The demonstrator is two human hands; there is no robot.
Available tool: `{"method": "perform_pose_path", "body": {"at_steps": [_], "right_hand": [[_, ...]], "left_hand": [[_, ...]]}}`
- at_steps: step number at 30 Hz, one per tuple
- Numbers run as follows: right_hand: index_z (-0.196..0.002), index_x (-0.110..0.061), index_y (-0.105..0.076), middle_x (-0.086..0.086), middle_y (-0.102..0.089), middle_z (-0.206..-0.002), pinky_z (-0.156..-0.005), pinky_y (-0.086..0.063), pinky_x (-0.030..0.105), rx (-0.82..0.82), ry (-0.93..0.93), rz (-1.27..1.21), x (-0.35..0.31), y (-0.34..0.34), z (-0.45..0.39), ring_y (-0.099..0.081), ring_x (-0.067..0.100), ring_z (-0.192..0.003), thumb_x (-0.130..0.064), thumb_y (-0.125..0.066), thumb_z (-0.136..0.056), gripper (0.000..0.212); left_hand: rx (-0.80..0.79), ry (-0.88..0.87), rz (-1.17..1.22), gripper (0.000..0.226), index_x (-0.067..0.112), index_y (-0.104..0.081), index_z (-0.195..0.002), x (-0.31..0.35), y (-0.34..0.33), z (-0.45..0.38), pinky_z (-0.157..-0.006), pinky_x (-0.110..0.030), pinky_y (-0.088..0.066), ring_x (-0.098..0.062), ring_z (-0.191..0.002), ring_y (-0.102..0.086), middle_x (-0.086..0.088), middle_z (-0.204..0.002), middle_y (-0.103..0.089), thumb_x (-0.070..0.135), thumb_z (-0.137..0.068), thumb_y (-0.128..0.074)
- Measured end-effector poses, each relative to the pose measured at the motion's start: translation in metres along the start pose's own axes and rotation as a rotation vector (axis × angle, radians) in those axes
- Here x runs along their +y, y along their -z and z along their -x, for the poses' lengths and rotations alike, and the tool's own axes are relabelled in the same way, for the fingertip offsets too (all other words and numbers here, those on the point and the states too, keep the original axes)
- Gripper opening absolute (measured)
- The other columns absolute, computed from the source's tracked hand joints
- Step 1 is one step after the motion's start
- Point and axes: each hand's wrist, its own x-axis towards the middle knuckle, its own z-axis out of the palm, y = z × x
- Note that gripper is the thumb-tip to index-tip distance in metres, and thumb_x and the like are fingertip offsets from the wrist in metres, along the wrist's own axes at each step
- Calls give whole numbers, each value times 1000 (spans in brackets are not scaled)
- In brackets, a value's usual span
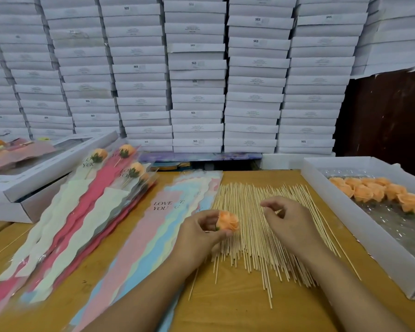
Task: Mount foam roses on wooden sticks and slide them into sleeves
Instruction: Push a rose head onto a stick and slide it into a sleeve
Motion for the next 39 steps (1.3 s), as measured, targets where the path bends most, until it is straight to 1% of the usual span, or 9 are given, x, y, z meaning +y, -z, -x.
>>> {"method": "perform_pose_path", "body": {"at_steps": [3,6,10,13,18,21,26,33,39], "right_hand": [[-115,-31,-67,-17,-64,-102,-64,-48,21,-76,-78,184,17,3,1,-61,3,-68,-26,-59,-96,21],[-117,-30,-67,-21,-62,-98,-64,-44,22,-114,-88,238,21,2,2,-55,-3,-72,-33,-60,-95,24],[-121,-28,-65,-17,-61,-102,-72,-45,24,-150,-104,317,20,1,5,-55,1,-86,-39,-61,-93,30],[-122,-27,-64,-14,-60,-105,-79,-49,26,-203,-121,355,20,-2,9,-57,6,-92,-46,-63,-92,35],[-121,-28,-65,-12,-62,-108,-82,-53,29,-264,-118,393,17,-7,12,-60,7,-95,-48,-64,-91,36],[-118,-27,-65,-17,-61,-95,-68,-50,24,-265,-129,394,17,-6,11,-60,2,-81,-38,-62,-93,27],[-118,-27,-65,-19,-57,-82,-51,-37,20,-242,-140,410,18,-6,11,-57,0,-64,-30,-58,-95,24],[-123,-25,-63,-15,-61,-88,-50,-33,17,-200,-177,458,17,-6,11,-53,-2,-68,-23,-56,-92,32],[-125,-24,-62,-8,-66,-96,-56,-39,24,-214,-225,481,11,-3,11,-59,10,-75,-22,-58,-90,35]], "left_hand": [[-8,37,124,45,19,-72,-114,0,3,-1,-82,-20,-56,-12,-94,-74,3,-97,-79,2,-75,-84],[-13,85,171,42,20,-73,-113,1,3,-1,-73,-12,-53,-7,-90,-73,6,-96,-79,5,-76,-84],[-18,184,269,29,23,-79,-105,2,6,-1,-76,-19,-56,-12,-96,-73,5,-103,-77,21,-77,-85],[-45,257,496,43,14,-77,-110,3,8,-1,-87,-33,-59,-22,-102,-73,-6,-108,-77,29,-70,-84],[-85,332,742,52,-2,-69,-117,5,10,-3,-71,-22,-60,-20,-95,-74,-16,-110,-75,27,-74,-78],[-99,367,840,58,-10,-61,-125,4,11,-3,-73,-24,-61,-21,-95,-74,-22,-113,-71,20,-77,-76],[-138,378,857,61,-12,-58,-128,3,12,-4,-81,-30,-62,-25,-98,-74,-23,-118,-70,12,-76,-77],[-185,413,887,26,0,-58,-119,5,11,-5,-64,-24,-60,-18,-86,-74,-18,-118,-72,11,-95,-57],[-216,393,837,35,5,-56,-125,6,11,-4,-56,-20,-54,-13,-79,-70,-13,-113,-73,16,-93,-59]]}}
